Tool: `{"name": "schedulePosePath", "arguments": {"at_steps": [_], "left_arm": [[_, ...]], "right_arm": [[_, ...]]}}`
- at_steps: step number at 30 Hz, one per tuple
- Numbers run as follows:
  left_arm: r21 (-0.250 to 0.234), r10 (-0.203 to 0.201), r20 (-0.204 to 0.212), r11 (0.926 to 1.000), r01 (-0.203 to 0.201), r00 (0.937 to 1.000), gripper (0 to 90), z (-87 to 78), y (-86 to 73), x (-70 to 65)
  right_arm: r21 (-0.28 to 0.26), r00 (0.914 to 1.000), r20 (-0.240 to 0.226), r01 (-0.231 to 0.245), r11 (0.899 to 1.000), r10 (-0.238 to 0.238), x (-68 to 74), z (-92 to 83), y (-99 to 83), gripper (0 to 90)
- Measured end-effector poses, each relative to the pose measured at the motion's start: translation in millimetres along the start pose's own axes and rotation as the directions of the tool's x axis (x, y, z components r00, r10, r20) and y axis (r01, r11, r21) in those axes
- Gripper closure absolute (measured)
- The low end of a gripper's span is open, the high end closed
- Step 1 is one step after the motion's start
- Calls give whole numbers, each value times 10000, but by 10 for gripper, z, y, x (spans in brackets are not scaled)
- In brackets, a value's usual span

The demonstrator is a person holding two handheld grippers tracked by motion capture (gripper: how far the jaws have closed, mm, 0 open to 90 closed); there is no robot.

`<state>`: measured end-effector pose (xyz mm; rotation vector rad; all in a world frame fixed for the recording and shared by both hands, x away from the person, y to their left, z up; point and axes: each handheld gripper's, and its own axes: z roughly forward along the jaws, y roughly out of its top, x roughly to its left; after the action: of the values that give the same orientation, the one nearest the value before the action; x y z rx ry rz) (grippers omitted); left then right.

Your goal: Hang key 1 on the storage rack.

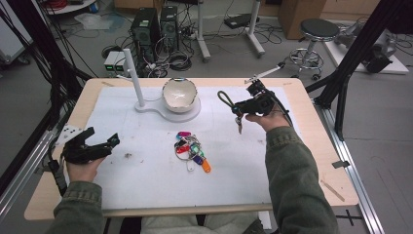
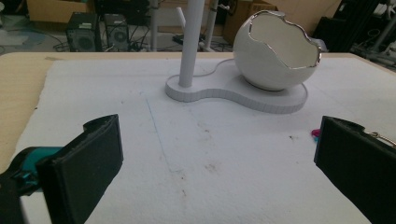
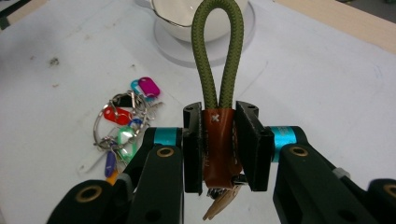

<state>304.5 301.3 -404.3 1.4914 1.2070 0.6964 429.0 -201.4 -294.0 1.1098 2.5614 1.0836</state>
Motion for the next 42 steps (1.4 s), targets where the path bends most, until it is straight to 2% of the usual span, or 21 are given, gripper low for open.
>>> {"name": "schedulePosePath", "arguments": {"at_steps": [13,17,31,37,42], "left_arm": [[13,-3,73,10000,2,10000,17,3,-2,-3],[32,20,91,10000,-21,10000,17,7,-3,-8],[2,-40,106,10000,40,9999,17,8,-3,4],[-16,-38,100,10000,39,9999,17,7,-3,14],[-14,-34,100,10000,34,9999,17,7,-4,17]], "right_arm": [[-82,9979,-228,607,9981,-609,264,121,355,731],[114,9973,-266,681,9976,-677,364,204,480,730],[250,9939,-485,1003,9946,-990,560,381,780,730],[276,9890,-597,1371,9902,-1352,652,462,934,730],[196,9870,-740,1447,9893,-1429,719,496,1028,730]]}}
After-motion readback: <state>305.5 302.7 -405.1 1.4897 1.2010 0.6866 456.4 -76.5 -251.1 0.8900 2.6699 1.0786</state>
